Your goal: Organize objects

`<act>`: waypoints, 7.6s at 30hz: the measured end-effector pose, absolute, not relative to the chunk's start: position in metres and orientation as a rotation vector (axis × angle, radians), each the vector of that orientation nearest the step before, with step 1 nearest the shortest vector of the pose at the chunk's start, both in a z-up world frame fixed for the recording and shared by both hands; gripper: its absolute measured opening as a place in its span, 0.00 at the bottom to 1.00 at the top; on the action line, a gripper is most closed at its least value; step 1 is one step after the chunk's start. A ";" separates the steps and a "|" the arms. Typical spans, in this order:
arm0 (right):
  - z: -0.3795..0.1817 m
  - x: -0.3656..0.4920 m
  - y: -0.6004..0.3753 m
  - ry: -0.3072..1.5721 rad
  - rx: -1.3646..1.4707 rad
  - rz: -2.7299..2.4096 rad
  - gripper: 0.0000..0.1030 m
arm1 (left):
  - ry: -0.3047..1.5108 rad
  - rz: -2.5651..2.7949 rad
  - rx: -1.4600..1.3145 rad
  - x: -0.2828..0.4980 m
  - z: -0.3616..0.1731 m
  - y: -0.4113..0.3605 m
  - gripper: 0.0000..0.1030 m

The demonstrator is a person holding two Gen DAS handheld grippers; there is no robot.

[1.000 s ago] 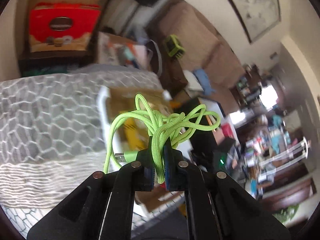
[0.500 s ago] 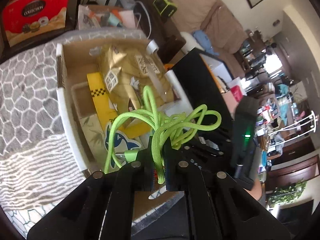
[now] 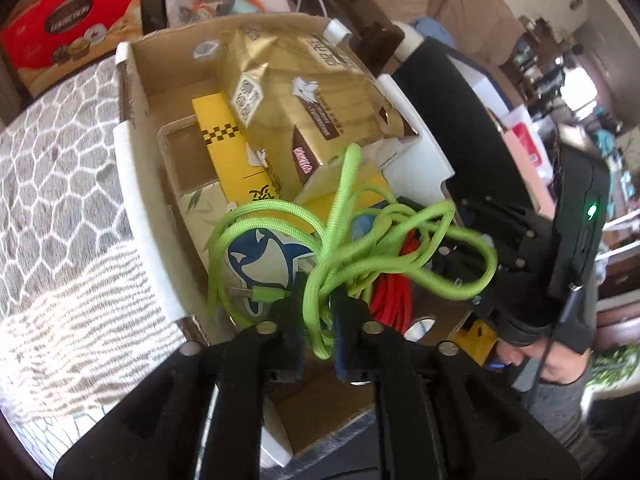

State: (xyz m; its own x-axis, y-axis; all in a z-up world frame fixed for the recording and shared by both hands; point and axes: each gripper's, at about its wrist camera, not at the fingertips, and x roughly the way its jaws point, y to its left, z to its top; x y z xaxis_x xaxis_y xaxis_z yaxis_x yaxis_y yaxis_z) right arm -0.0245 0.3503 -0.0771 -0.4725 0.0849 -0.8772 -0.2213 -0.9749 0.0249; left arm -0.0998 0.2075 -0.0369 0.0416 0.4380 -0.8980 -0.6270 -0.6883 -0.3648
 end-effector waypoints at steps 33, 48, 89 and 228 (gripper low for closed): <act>-0.076 -0.025 0.349 0.195 -1.500 2.556 0.14 | 0.086 1.975 -1.324 -0.107 0.015 0.175 0.62; -0.075 -0.026 0.351 0.188 -1.506 2.555 0.14 | -0.042 2.028 -1.575 -0.176 -0.053 0.157 0.41; -0.029 -0.062 0.289 -0.037 -1.293 2.697 0.49 | -0.298 2.417 -1.505 -0.204 -0.012 -0.007 0.83; -0.003 0.046 0.229 0.138 -1.088 2.812 1.00 | 0.076 2.687 -1.174 -0.006 0.016 0.021 1.00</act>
State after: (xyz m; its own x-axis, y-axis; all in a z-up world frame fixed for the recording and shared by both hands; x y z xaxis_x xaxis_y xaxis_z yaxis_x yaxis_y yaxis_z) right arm 0.0460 0.2286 -0.0032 -0.7334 0.0816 -0.6749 -0.1471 -0.9883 0.0404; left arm -0.0061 0.0206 0.0159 -0.6616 0.1685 -0.7307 -0.2096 -0.9771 -0.0356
